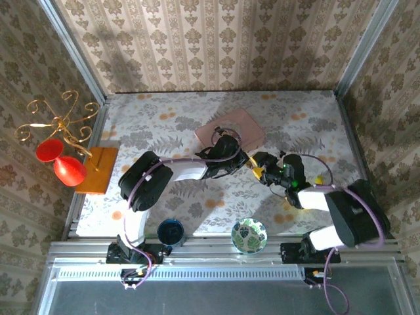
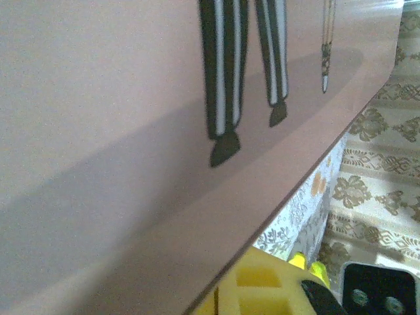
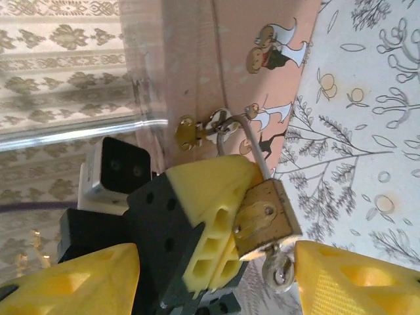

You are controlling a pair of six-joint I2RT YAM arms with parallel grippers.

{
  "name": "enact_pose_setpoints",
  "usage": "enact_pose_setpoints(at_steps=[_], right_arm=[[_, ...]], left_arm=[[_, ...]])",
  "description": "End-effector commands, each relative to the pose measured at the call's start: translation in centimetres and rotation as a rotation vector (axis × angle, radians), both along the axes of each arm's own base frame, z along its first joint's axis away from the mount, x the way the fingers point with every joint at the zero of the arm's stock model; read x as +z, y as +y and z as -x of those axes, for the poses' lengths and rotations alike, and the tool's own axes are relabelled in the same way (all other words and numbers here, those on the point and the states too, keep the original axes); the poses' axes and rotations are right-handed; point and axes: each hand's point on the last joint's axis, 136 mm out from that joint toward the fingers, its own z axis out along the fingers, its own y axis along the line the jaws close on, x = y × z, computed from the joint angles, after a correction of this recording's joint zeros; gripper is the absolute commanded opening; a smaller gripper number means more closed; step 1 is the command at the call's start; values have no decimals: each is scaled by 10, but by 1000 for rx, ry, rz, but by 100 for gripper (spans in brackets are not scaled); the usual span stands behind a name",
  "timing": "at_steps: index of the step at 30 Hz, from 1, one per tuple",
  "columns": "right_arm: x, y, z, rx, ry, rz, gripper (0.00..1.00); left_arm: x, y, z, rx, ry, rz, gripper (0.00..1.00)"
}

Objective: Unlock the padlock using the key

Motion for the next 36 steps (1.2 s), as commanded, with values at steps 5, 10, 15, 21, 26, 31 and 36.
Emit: enact_pose_setpoints(at_steps=[5, 10, 15, 21, 26, 31, 36], right_arm=[[25, -51, 30, 64, -82, 570, 50], [19, -38, 42, 247, -148, 719, 37], [12, -17, 44, 390, -188, 915, 33], [6, 8, 37, 496, -198, 1072, 26], [5, 21, 31, 536, -213, 1142, 26], [1, 25, 29, 570, -212, 1195, 25], [-4, 25, 27, 586, -201, 1248, 25]], left_arm=[[26, -13, 9, -58, -2, 82, 0], [26, -7, 6, -47, 3, 78, 0], [27, -2, 2, -33, 7, 75, 0], [25, 0, 2, -37, 17, 70, 0], [23, 0, 2, -43, 19, 68, 0], [21, 1, 2, -43, 30, 69, 0], [20, 0, 1, -44, 37, 76, 0]])
